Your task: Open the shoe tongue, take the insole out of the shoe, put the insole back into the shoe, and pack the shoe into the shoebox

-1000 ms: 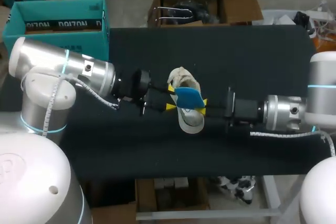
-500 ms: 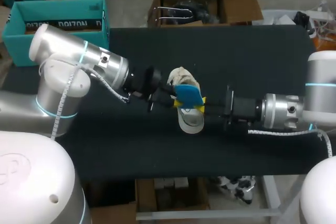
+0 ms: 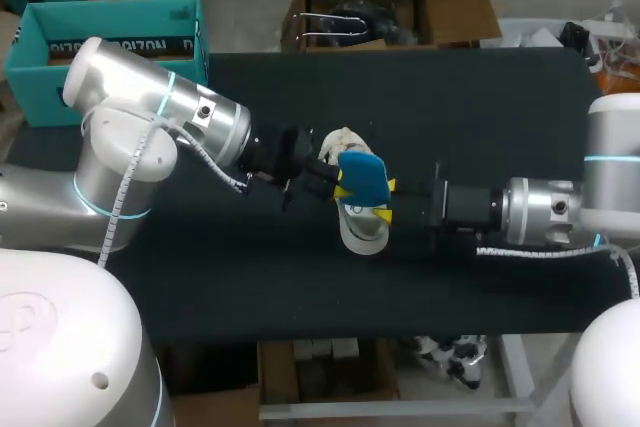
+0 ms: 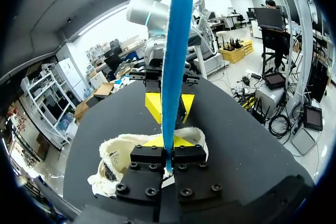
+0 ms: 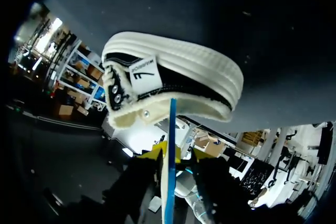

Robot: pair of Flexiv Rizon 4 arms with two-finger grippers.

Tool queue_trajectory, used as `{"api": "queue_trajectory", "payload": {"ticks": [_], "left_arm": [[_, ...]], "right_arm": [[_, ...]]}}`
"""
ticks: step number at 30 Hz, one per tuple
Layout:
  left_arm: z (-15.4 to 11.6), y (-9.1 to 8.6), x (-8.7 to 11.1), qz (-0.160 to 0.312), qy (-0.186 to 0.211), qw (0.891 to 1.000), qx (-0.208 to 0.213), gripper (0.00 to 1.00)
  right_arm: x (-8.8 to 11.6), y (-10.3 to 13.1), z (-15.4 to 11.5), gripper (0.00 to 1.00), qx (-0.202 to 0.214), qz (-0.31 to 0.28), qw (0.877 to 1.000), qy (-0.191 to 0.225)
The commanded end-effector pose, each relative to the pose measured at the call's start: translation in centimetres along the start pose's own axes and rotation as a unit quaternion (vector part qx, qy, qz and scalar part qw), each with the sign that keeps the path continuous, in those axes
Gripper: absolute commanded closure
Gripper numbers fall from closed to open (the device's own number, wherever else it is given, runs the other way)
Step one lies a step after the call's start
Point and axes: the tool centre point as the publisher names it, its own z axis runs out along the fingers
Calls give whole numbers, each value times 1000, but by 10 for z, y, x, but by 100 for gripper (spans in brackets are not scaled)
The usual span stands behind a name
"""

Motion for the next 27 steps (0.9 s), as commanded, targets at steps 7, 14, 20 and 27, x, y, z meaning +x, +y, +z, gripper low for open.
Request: {"api": "queue_trajectory", "payload": {"ticks": [7, 14, 20, 27], "left_arm": [[5, -15, 0, 65, 41, 996, -55, 100], [4, -11, -2, 70, 42, 994, -72, 100], [4, -1, -3, 69, 52, 993, -84, 100], [8, 10, -3, 71, 63, 991, -96, 100]], "right_arm": [[-6, -22, -14, 70, -57, -3, 998, 12], [-10, -20, -15, 67, -68, 4, 997, 18], [-8, -17, -10, 71, -76, 4, 997, 16], [-7, -10, -2, 100, -90, 1, 996, 15]]}}
